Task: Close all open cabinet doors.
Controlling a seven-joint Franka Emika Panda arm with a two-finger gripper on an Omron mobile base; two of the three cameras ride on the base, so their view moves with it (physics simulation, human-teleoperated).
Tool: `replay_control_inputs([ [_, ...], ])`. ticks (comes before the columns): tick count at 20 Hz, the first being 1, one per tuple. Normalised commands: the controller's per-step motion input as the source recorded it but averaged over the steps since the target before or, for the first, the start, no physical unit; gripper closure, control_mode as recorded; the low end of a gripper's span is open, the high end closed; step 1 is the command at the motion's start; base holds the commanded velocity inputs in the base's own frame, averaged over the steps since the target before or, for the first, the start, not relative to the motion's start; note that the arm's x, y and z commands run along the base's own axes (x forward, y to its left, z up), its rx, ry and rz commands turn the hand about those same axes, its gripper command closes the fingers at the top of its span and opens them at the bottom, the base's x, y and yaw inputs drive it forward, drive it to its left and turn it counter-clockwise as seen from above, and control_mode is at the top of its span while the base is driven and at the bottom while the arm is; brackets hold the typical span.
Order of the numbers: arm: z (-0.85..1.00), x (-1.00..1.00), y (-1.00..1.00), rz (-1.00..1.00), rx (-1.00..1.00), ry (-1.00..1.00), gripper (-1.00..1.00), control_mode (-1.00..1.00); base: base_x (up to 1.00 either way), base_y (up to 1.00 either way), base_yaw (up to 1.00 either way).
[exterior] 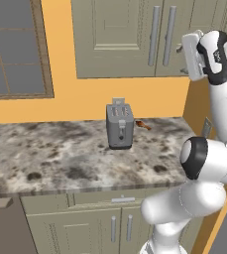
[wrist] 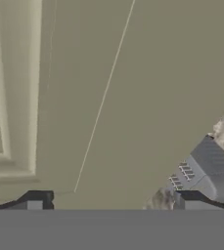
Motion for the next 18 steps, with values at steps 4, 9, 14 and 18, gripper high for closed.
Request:
replay_control_inputs([
  [4,0.0,-0.43,-0.28,-0.06,0.0,-0.04,-1.0,-1.0,0.0,0.0,0.0],
  [9,-0.02,-0.65,-0.02,0.06,-0.08,-0.1,-1.0,-1.0,0.0,0.0,0.0],
  [14,-0.11,-0.69,0.24,0.26,-0.3,-0.21,-1.0,-1.0,0.0,0.0,0.0],
  [18,-0.07,-0.63,0.38,0.22,-0.38,-0.22,-1.0,-1.0,0.0,0.0,0.0],
])
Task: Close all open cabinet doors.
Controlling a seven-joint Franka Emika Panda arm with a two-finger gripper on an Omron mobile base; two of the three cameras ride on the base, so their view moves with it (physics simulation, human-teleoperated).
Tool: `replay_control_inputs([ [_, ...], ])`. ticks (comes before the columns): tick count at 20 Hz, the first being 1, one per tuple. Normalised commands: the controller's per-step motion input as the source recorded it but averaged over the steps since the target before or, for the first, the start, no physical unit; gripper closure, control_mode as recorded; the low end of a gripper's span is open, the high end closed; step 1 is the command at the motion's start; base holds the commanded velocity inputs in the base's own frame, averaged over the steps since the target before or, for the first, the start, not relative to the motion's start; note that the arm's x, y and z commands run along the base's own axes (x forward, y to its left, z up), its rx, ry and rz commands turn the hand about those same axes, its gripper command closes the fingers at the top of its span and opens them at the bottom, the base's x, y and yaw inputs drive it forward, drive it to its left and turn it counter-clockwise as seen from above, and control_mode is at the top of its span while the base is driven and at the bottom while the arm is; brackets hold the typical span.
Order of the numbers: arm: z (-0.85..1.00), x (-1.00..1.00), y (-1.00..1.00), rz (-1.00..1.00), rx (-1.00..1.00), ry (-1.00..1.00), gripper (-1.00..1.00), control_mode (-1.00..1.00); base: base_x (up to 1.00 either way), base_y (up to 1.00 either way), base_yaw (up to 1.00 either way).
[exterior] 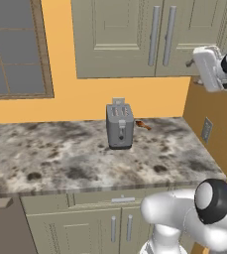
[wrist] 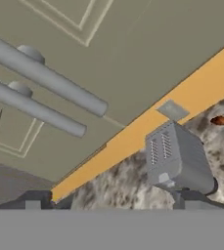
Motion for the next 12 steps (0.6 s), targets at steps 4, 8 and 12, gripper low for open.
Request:
replay_control_inputs([
  [4,-0.1,-0.52,0.42,0.01,-0.43,-0.14,-1.0,-1.0,0.0,0.0,0.0],
  [8,-0.2,-0.38,0.51,0.0,-0.46,-0.06,-1.0,-1.0,0.0,0.0,0.0],
  [12,-0.32,-0.33,0.54,0.0,-0.4,-0.09,-1.0,-1.0,0.0,0.0,0.0],
])
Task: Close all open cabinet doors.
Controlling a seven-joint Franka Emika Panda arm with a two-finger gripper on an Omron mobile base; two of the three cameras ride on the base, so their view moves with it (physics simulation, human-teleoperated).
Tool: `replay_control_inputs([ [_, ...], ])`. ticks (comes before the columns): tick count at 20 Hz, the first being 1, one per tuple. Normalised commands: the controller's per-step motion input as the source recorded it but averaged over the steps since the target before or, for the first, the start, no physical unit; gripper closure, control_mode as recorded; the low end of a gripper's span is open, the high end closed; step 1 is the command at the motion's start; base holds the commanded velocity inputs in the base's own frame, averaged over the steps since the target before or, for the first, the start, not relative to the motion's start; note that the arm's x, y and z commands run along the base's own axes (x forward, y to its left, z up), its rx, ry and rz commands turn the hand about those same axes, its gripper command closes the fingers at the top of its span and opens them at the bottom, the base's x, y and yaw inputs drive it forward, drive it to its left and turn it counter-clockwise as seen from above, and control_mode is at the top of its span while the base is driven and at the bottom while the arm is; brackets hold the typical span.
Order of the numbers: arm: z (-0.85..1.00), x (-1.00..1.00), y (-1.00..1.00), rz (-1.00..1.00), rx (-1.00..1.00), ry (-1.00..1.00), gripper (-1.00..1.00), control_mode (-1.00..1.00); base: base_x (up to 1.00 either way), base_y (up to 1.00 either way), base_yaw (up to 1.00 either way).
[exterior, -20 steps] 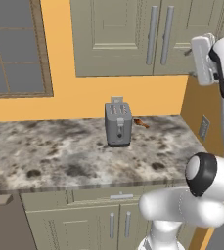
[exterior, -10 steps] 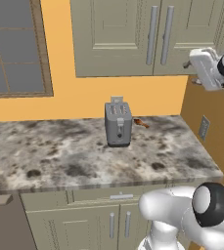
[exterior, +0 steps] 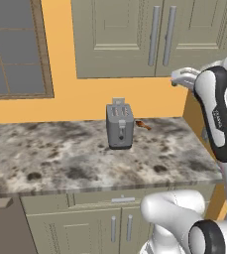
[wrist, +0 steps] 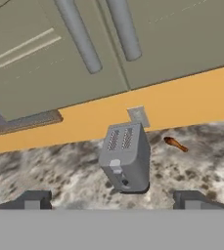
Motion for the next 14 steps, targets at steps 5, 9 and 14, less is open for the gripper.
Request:
replay_control_inputs([
  [5,-0.21,-0.25,0.54,0.0,-0.24,0.0,-1.0,-1.0,0.0,0.0,0.0],
  [9,-0.19,-0.12,0.44,0.0,-0.18,0.0,-1.0,-1.0,0.0,0.0,0.0],
  [14,-0.11,-0.01,0.16,0.01,-0.04,0.09,-1.0,-1.0,0.0,0.0,0.0],
])
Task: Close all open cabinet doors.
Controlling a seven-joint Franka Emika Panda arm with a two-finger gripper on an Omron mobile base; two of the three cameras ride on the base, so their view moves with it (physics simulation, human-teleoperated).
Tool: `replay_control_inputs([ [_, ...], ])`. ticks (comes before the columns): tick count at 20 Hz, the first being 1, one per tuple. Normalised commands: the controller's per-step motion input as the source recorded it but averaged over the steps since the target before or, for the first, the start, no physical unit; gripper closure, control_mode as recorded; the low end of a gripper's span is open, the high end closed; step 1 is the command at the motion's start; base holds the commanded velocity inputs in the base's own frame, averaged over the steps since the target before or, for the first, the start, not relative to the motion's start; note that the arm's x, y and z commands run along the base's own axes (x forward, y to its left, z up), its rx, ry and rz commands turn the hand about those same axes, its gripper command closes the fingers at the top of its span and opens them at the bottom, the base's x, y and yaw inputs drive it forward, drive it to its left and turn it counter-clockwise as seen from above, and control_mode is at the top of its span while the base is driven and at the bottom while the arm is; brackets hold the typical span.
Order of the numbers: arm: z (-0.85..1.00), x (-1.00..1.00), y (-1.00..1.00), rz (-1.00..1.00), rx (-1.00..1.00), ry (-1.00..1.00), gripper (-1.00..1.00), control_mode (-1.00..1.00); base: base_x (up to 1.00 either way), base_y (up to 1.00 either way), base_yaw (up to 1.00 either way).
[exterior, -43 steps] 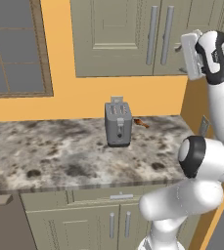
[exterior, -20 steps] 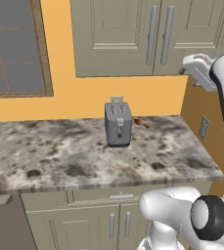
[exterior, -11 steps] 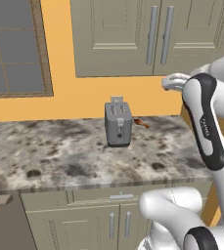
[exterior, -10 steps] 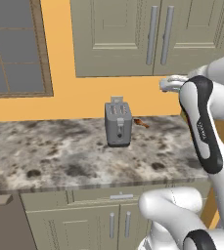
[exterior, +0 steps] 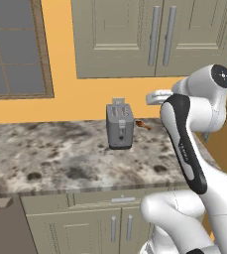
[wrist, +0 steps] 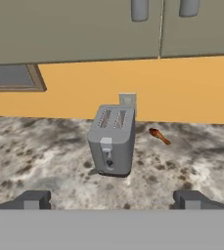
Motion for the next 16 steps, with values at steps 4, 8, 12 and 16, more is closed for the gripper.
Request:
replay_control_inputs([
  [4,0.0,0.0,0.0,0.0,0.0,0.0,-1.0,-1.0,0.0,0.0,0.0],
  [8,0.0,0.0,0.0,0.0,0.0,0.0,-1.0,-1.0,0.0,0.0,0.0],
  [12,0.0,0.0,0.0,0.0,0.0,0.0,-1.0,-1.0,0.0,0.0,0.0],
  [16,0.0,0.0,0.0,0.0,0.0,0.0,-1.0,-1.0,0.0,0.0,0.0],
])
